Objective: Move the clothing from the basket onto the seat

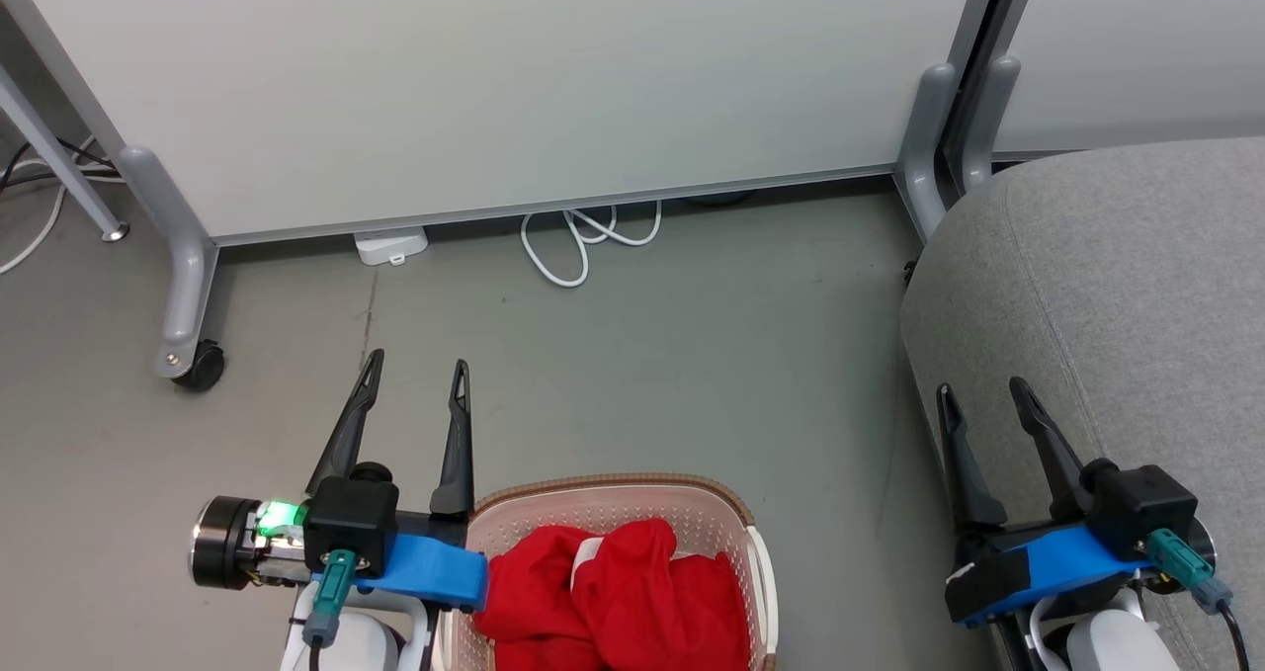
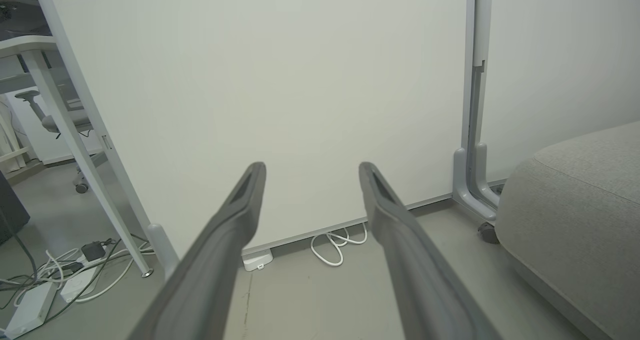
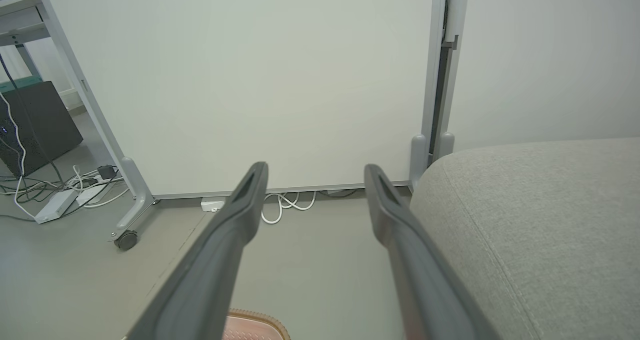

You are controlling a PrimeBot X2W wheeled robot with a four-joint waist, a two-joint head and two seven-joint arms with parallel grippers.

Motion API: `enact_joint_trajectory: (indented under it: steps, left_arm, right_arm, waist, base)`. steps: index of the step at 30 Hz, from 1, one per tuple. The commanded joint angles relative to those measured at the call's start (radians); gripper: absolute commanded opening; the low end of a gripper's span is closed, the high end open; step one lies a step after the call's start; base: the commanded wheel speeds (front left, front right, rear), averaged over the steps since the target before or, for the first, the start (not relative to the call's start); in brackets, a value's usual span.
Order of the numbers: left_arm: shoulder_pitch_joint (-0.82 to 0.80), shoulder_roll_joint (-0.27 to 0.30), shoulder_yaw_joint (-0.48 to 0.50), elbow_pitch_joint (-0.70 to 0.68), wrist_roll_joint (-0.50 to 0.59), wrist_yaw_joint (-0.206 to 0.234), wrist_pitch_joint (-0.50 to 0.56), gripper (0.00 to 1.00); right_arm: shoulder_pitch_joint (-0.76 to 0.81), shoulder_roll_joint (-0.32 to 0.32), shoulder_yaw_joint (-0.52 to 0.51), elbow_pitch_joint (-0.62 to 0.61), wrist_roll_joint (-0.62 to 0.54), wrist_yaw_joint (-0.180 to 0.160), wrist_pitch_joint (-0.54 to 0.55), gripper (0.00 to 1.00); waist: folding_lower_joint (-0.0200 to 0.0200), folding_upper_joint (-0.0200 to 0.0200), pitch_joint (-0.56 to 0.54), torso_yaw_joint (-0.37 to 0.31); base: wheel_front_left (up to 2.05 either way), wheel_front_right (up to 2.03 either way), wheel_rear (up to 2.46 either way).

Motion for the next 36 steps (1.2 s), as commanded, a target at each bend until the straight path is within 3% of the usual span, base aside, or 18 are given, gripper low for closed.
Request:
enact_joint_trajectory:
  steps: [1,22,36]
  left_arm:
    - [-0.015,0.001,0.0,0.003,0.001,0.002,-0.005,1.0]
    - [-0.025,-0.006,0.006,0.021,0.001,-0.013,-0.005,1.0]
    - [-0.187,0.058,-0.098,0.18,0.057,-0.105,-0.004,1.0]
  right_arm:
    - [-0.009,-0.006,-0.001,0.003,-0.005,0.0,-0.006,1.0]
    - [-0.018,-0.006,-0.003,0.011,-0.006,0.0,-0.006,1.0]
    - [-0.101,-0.006,0.003,-0.009,-0.004,0.0,-0.006,1.0]
  waist:
    - [0.0,0.0,0.001,0.0]
    - [0.0,0.0,0.02,-0.002]
    - [0.0,0.0,0.17,-0.044]
  base:
    - [0.0,0.0,0.0]
    - [0.0,0.0,0.0]
    - [0.0,0.0,0.0]
